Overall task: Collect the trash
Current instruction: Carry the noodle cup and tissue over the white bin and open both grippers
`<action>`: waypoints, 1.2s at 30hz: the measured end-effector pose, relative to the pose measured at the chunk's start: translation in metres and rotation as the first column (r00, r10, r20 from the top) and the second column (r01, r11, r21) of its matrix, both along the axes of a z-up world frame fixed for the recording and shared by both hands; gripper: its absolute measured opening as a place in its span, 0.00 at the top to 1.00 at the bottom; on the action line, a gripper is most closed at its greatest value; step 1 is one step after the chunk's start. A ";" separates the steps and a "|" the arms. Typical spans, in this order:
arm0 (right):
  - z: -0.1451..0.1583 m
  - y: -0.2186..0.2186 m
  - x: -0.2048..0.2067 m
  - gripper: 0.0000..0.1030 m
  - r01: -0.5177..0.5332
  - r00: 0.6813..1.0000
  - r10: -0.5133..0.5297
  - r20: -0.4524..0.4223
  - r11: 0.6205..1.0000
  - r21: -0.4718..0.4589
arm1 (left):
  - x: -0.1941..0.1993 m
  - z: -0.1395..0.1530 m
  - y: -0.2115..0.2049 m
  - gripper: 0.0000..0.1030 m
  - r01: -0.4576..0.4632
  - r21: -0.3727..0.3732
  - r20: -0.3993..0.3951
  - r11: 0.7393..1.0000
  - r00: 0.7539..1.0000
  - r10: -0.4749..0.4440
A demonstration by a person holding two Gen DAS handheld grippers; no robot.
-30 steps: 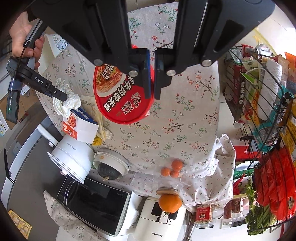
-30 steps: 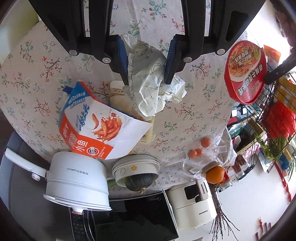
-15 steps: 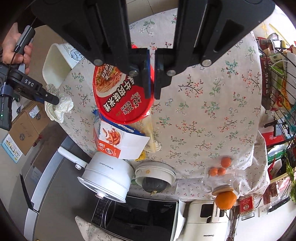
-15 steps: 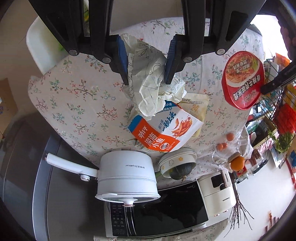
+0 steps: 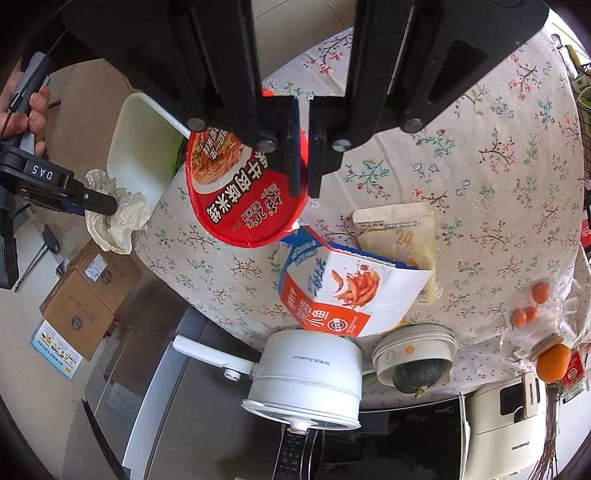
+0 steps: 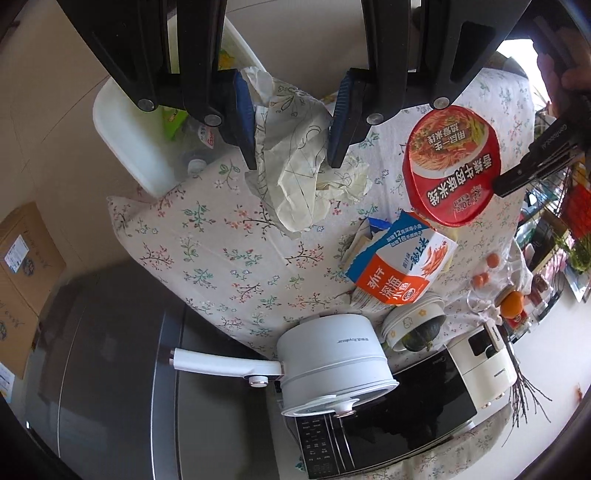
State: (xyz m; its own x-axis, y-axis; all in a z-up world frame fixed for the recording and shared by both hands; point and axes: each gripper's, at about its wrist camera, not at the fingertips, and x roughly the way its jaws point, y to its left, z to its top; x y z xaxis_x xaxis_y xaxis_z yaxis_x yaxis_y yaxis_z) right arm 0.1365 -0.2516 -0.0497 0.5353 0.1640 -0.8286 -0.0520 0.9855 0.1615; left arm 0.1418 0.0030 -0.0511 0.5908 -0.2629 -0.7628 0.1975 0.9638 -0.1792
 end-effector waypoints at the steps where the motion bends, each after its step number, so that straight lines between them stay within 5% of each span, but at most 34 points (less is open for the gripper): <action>1: -0.001 -0.007 -0.002 0.63 0.010 1.000 -0.010 -0.005 1.000 -0.004 | 0.000 -0.001 -0.009 0.97 0.013 0.003 0.003 1.000 1.000 -0.013; 18: -0.030 -0.103 -0.036 0.63 0.174 0.979 -0.175 -0.101 0.985 -0.021 | -0.005 -0.033 -0.144 0.96 0.263 0.119 0.041 0.957 0.962 -0.269; 29: -0.046 -0.140 -0.050 0.63 0.241 0.960 -0.243 -0.139 0.970 -0.034 | -0.002 -0.057 -0.188 0.96 0.361 0.101 0.051 0.927 0.929 -0.367; 31: -0.048 -0.144 -0.050 0.62 0.246 0.958 -0.249 -0.141 0.968 -0.042 | -0.003 -0.054 -0.191 0.87 0.373 0.107 0.057 0.922 0.923 -0.380; 34: -0.051 -0.149 -0.049 0.62 0.253 0.954 -0.257 -0.153 0.966 -0.042 | -0.003 -0.049 -0.189 0.54 0.362 0.114 0.067 0.925 0.926 -0.370; 36: -0.052 -0.149 -0.048 0.62 0.252 0.954 -0.256 -0.155 0.967 -0.046 | -0.002 -0.046 -0.184 0.49 0.344 0.115 0.067 0.932 0.933 -0.353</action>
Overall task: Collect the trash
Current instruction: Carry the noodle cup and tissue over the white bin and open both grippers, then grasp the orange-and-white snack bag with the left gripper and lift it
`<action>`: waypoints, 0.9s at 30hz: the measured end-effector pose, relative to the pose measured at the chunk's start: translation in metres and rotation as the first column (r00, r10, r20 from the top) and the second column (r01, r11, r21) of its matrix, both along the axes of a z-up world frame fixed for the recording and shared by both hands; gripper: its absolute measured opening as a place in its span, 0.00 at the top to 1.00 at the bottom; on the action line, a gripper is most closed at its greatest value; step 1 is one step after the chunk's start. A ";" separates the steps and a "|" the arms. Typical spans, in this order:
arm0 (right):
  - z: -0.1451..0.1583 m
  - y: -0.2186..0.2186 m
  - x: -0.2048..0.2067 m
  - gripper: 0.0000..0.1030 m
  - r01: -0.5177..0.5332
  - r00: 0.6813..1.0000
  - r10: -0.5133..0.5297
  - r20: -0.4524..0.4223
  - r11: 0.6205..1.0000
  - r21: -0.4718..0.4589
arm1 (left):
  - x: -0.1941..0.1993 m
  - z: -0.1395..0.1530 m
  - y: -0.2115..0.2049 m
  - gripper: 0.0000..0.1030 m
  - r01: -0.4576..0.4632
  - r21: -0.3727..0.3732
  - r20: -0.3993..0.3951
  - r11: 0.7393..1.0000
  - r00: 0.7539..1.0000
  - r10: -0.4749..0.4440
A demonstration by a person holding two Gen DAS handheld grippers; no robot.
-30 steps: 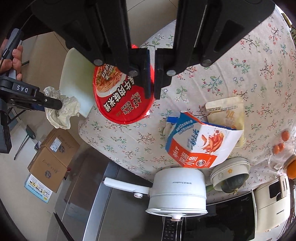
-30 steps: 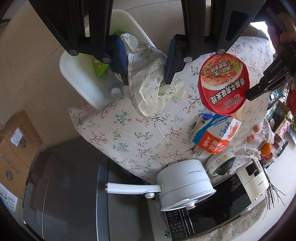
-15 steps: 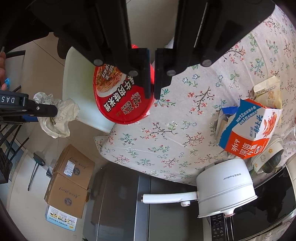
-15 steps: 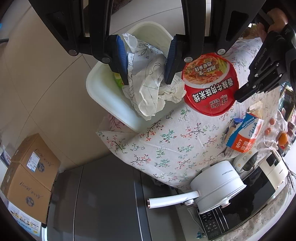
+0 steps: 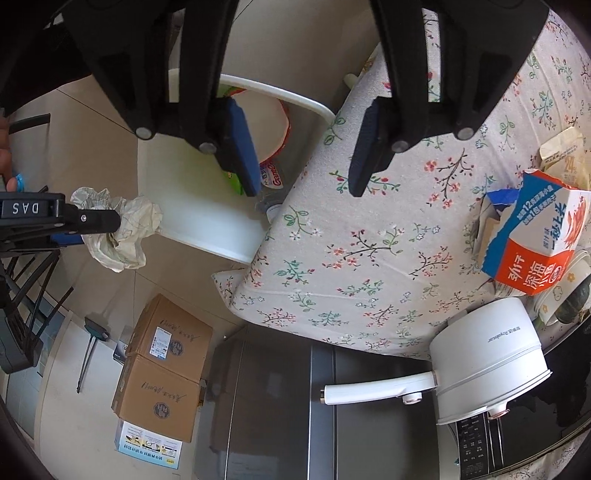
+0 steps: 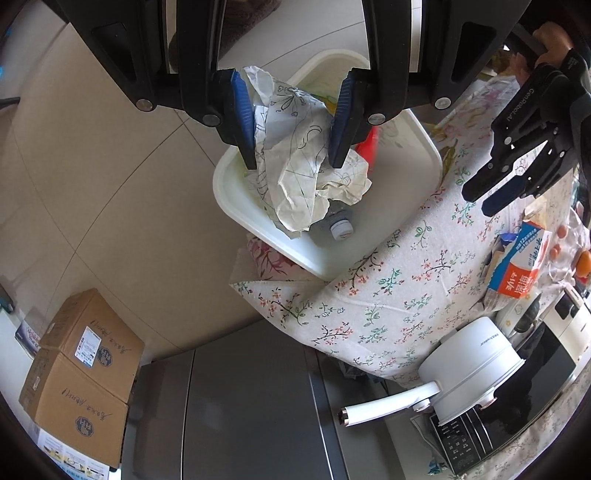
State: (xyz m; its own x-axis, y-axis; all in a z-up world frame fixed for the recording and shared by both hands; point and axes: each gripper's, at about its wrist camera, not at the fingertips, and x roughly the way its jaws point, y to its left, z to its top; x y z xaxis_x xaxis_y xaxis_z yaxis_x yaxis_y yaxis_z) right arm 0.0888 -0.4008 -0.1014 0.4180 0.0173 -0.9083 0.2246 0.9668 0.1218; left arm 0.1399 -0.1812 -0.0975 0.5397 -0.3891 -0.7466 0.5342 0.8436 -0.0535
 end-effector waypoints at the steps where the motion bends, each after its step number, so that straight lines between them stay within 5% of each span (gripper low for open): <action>1: 0.000 0.000 0.001 0.62 -0.001 1.000 0.001 0.000 1.000 -0.001 | 0.002 0.001 0.003 0.48 -0.009 0.002 -0.009 1.000 1.000 0.009; 8: 0.003 0.007 0.005 0.60 -0.009 1.000 0.009 0.004 1.000 0.011 | 0.009 0.008 0.029 0.25 -0.093 -0.008 -0.025 0.996 0.995 0.093; 11: 0.004 0.009 0.008 0.52 -0.001 1.000 0.001 0.003 1.000 0.031 | 0.009 0.013 0.038 0.20 -0.118 -0.007 -0.019 0.993 0.993 0.118; 14: 0.005 0.010 0.009 0.34 0.014 1.000 -0.014 0.010 0.998 0.055 | 0.009 0.016 0.048 0.18 -0.141 -0.003 -0.021 0.990 0.990 0.140; 27: 0.018 0.028 0.017 0.26 0.002 0.999 -0.005 0.036 0.998 0.069 | 0.009 0.026 0.102 0.12 -0.245 0.022 -0.005 0.969 0.969 0.246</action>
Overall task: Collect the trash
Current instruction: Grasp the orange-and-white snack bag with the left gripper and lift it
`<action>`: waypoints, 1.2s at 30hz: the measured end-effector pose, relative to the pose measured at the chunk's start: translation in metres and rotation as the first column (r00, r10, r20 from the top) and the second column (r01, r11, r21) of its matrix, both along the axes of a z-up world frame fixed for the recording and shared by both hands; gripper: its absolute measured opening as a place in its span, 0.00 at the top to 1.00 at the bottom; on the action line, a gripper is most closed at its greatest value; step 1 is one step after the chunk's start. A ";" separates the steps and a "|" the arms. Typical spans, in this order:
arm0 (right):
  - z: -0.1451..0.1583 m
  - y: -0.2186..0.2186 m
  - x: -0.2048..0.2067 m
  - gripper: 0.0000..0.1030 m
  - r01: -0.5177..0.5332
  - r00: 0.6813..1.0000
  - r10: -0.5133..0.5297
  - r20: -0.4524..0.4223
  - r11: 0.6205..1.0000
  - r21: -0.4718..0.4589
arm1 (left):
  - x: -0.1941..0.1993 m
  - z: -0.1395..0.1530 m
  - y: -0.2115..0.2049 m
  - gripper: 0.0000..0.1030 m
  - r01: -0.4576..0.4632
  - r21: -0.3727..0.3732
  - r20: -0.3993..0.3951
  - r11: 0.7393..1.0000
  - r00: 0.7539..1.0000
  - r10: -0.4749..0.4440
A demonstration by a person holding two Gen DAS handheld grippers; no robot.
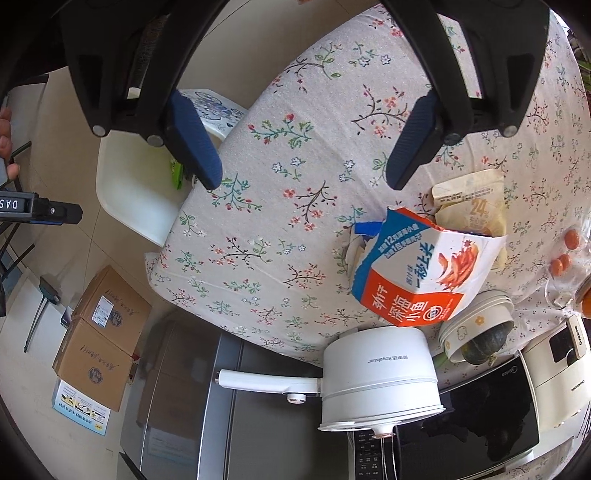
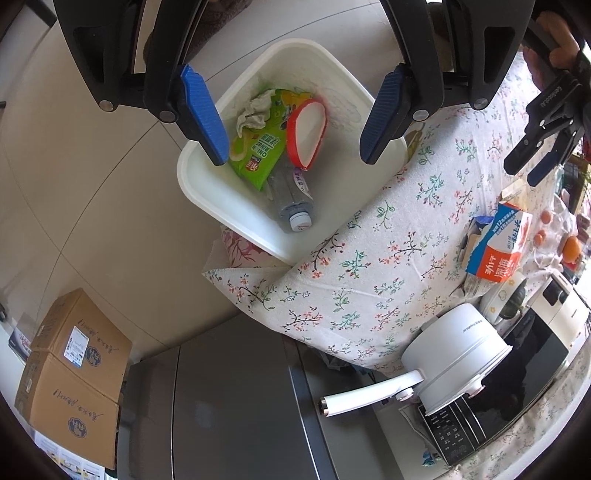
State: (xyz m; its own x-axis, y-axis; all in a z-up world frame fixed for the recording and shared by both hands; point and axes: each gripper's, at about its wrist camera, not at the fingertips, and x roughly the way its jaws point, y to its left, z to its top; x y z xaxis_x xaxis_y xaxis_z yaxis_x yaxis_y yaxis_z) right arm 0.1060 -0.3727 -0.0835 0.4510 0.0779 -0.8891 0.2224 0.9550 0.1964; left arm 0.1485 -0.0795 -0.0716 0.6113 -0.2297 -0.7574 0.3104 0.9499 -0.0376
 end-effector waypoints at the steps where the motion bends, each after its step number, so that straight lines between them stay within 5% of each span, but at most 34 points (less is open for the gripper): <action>1: 0.001 0.002 0.002 0.26 -0.002 1.000 0.002 0.002 1.000 0.001 | 0.000 0.001 0.005 0.11 -0.012 0.001 0.003 1.000 1.000 0.012; 8: 0.010 0.026 0.015 0.25 -0.042 0.999 0.042 0.016 0.999 0.004 | 0.012 0.007 0.053 0.07 -0.127 -0.007 0.025 0.992 0.992 0.127; 12: 0.015 0.042 0.026 0.24 -0.079 0.997 0.079 0.024 0.997 0.000 | 0.027 0.000 0.086 0.07 -0.212 -0.080 -0.024 0.974 0.977 0.211; 21: 0.015 0.069 0.049 0.24 -0.128 0.992 0.127 0.021 0.992 0.015 | 0.068 -0.025 0.133 0.11 -0.354 -0.384 -0.170 0.853 0.935 0.311; 30: 0.004 0.088 0.061 0.24 -0.152 0.988 0.152 -0.010 0.988 0.006 | 0.097 -0.063 0.149 0.41 -0.462 -0.541 -0.313 0.703 0.886 0.341; 33: -0.001 0.089 0.062 0.24 -0.151 0.988 0.151 -0.022 0.988 -0.002 | 0.099 -0.069 0.153 0.58 -0.475 -0.603 -0.345 0.641 0.879 0.328; 36: -0.004 0.089 0.062 0.24 -0.148 0.989 0.148 -0.031 0.989 -0.006 | 0.097 -0.065 0.156 0.79 -0.461 -0.647 -0.342 0.608 0.888 0.309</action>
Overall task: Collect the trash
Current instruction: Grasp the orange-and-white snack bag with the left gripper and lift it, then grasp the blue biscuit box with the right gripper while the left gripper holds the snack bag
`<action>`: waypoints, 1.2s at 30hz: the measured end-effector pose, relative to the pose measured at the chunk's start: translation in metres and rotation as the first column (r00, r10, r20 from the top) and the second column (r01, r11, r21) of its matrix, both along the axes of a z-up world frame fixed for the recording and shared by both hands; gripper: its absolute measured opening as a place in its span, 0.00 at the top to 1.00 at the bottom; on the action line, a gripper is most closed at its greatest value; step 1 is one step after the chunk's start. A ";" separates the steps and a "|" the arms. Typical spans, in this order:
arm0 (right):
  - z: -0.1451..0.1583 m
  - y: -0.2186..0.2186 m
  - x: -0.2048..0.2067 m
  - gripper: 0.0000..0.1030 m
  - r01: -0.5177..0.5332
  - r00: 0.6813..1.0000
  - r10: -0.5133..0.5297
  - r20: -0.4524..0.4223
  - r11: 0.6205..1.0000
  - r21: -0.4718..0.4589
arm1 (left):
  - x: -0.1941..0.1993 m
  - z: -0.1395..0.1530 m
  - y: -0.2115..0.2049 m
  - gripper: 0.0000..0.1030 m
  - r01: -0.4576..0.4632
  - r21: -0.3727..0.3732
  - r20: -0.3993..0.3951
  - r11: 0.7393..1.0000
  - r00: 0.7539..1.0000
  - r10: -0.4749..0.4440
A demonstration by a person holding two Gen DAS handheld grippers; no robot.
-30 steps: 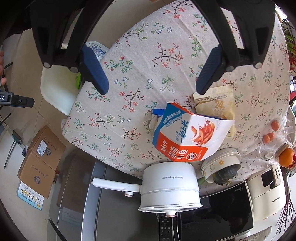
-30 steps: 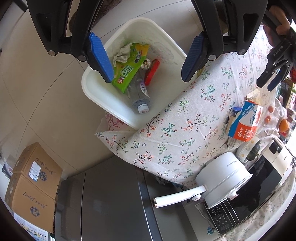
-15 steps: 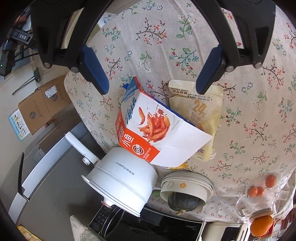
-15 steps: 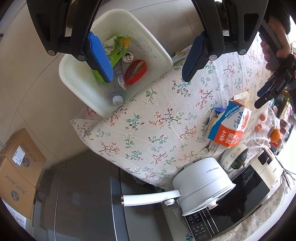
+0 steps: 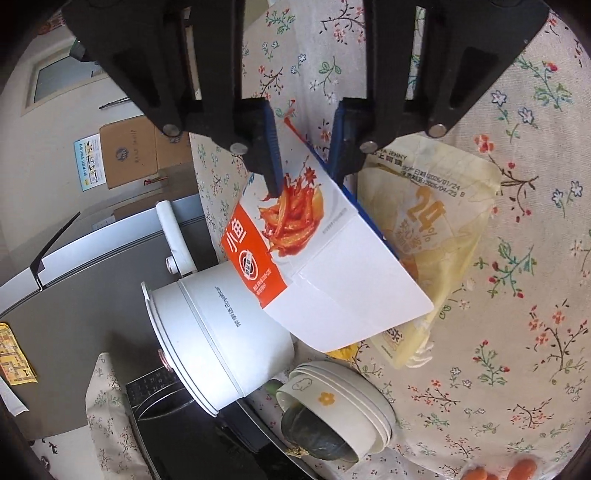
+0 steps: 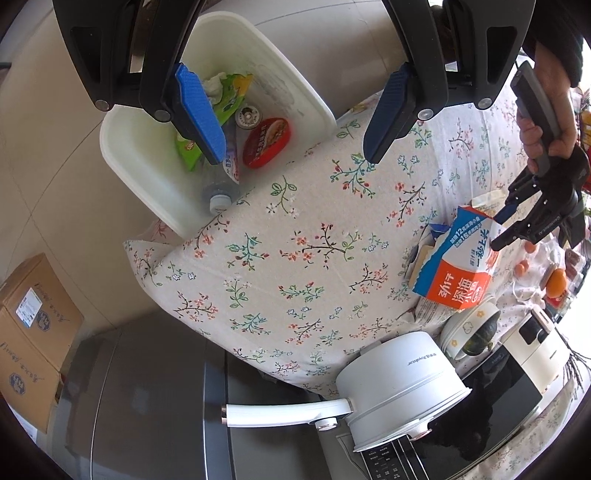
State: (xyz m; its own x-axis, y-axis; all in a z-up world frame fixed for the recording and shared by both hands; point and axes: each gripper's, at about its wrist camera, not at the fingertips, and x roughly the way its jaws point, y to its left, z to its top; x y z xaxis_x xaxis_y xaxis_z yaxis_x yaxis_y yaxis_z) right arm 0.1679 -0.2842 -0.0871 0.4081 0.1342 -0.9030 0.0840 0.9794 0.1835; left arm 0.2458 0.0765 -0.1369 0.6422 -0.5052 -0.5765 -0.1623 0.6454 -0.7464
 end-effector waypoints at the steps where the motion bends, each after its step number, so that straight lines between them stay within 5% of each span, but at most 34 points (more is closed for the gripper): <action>1: -0.001 0.000 0.000 0.24 0.001 1.000 -0.001 -0.001 1.000 -0.002 | -0.001 0.004 0.000 0.85 0.006 -0.011 0.013 1.000 1.000 -0.005; 8: 0.003 0.003 -0.001 0.24 0.004 1.000 -0.004 0.012 1.000 -0.004 | -0.023 0.051 0.004 0.98 0.050 -0.011 0.103 0.999 0.993 -0.048; 18: 0.010 0.034 0.004 0.24 -0.024 0.999 0.023 0.045 0.999 0.026 | -0.077 0.115 0.036 0.99 0.066 0.060 0.225 0.996 0.971 -0.078; 23: 0.008 0.067 0.011 0.24 -0.067 0.996 0.066 0.057 0.997 0.031 | -0.107 0.136 0.060 0.99 0.017 0.173 0.266 0.985 0.962 -0.064; 29: 0.001 0.116 0.029 0.24 -0.133 0.988 0.129 0.081 0.990 0.044 | -0.128 0.141 0.091 0.99 -0.090 0.384 0.264 0.919 0.964 -0.016; 36: -0.005 0.200 0.051 0.18 -0.284 0.950 0.284 0.127 0.959 -0.018 | -0.133 0.126 0.125 0.99 -0.150 0.525 0.215 0.838 0.976 0.040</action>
